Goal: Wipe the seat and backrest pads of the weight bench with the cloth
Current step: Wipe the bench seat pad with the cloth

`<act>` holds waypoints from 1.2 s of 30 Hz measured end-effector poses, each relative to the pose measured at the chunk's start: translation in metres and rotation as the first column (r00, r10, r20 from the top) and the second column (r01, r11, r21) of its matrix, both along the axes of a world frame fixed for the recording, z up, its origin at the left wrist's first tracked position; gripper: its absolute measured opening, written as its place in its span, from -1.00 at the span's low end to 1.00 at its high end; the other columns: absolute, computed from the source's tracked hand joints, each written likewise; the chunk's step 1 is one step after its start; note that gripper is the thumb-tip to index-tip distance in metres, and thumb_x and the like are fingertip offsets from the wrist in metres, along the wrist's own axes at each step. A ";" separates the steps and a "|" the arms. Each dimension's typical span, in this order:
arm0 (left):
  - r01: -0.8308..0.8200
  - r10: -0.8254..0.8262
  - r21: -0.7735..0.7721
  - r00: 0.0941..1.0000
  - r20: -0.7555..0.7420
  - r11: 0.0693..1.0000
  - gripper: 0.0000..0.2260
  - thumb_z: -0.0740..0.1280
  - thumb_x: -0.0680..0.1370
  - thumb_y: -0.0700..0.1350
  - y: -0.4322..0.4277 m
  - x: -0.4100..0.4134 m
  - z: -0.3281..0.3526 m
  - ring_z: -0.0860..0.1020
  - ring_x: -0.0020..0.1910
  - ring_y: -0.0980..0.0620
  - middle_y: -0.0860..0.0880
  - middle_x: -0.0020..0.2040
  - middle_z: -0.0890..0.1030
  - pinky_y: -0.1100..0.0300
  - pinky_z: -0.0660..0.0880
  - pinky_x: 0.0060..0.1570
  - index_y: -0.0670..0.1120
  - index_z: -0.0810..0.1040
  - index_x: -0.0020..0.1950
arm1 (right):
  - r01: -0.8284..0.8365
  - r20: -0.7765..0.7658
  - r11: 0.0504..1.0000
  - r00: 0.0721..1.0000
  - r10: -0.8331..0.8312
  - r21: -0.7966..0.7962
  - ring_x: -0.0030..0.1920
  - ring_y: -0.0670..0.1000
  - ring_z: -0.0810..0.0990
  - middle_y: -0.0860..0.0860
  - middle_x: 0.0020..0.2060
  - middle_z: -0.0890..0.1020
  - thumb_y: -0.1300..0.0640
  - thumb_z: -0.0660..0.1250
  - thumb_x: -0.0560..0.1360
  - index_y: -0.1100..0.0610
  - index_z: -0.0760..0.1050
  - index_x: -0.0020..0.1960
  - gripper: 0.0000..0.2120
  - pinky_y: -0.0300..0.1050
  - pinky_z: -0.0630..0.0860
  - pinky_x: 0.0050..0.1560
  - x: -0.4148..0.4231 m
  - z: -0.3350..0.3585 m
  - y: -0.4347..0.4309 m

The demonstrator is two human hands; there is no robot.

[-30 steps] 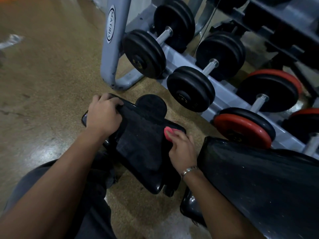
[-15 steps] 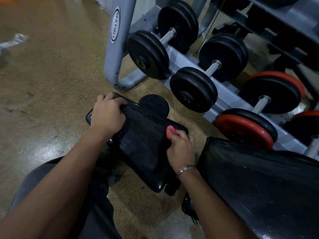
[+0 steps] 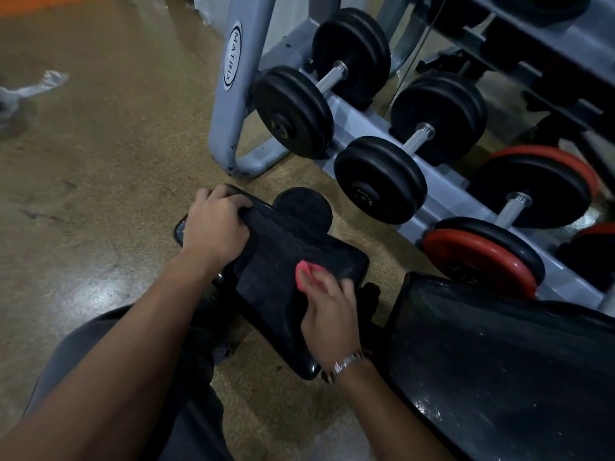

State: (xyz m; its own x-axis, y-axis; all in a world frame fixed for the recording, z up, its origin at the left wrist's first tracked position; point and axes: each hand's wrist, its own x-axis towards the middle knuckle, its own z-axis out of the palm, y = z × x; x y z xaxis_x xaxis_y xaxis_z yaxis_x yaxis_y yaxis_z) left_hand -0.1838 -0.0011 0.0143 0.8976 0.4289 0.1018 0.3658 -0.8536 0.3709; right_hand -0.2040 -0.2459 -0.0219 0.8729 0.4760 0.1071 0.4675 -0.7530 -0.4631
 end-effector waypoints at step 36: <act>-0.004 0.004 -0.042 1.000 -0.009 0.999 -0.59 0.28 0.43 -0.25 0.001 0.000 0.004 0.45 0.11 -0.28 -0.11 0.19 0.60 -0.10 0.44 0.17 -0.02 0.67 0.23 | -0.227 0.099 0.969 0.966 0.237 -0.100 -0.02 0.03 0.43 -0.22 0.31 0.52 0.24 0.19 0.48 -0.14 0.46 0.43 -0.43 0.06 0.51 0.00 0.029 -0.003 0.004</act>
State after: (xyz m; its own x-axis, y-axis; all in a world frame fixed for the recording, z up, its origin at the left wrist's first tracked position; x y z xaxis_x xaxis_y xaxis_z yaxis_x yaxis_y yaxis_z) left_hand -0.1833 0.0003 0.0185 0.8966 0.4364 0.0757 0.3728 -0.8358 0.4031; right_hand -0.1750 -0.2417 -0.0247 0.7227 0.6757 0.1451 0.6783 -0.6531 -0.3367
